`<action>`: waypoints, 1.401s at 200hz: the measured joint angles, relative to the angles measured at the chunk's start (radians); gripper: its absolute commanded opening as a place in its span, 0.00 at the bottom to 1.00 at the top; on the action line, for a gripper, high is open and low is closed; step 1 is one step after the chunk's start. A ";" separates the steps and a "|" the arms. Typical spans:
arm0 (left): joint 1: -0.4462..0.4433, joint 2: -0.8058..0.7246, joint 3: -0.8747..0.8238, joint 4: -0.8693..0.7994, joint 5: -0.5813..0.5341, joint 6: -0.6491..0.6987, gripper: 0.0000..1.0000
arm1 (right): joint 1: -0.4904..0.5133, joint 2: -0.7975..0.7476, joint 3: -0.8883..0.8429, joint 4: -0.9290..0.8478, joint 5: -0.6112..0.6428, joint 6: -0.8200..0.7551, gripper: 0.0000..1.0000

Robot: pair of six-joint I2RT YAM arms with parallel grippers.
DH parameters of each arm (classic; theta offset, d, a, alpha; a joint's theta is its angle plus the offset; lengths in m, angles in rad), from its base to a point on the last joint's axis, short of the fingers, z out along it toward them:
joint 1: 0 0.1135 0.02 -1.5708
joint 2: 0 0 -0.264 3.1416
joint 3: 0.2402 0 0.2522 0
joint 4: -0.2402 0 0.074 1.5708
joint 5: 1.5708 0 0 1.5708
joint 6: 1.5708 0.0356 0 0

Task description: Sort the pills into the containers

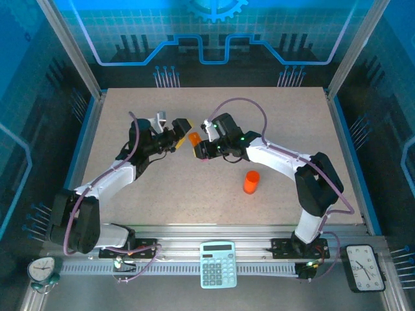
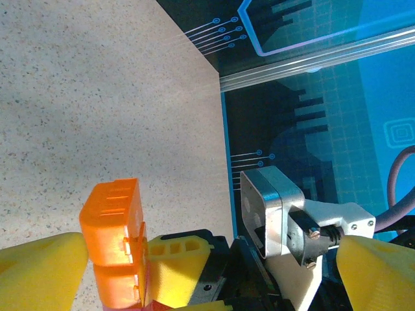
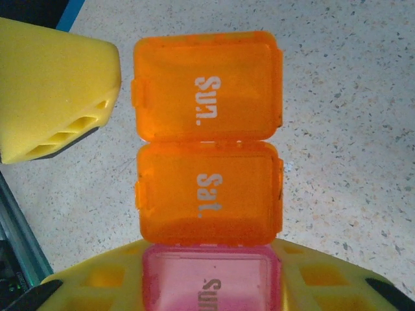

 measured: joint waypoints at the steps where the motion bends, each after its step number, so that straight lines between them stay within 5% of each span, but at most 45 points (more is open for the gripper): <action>1: 0.000 0.000 0.000 0.000 0.000 0.000 0.99 | 0.000 0.000 0.000 0.000 0.000 0.001 0.27; 280: -0.091 0.021 0.074 0.040 -0.014 -0.049 0.99 | 0.008 0.021 -0.003 0.015 -0.011 0.013 0.24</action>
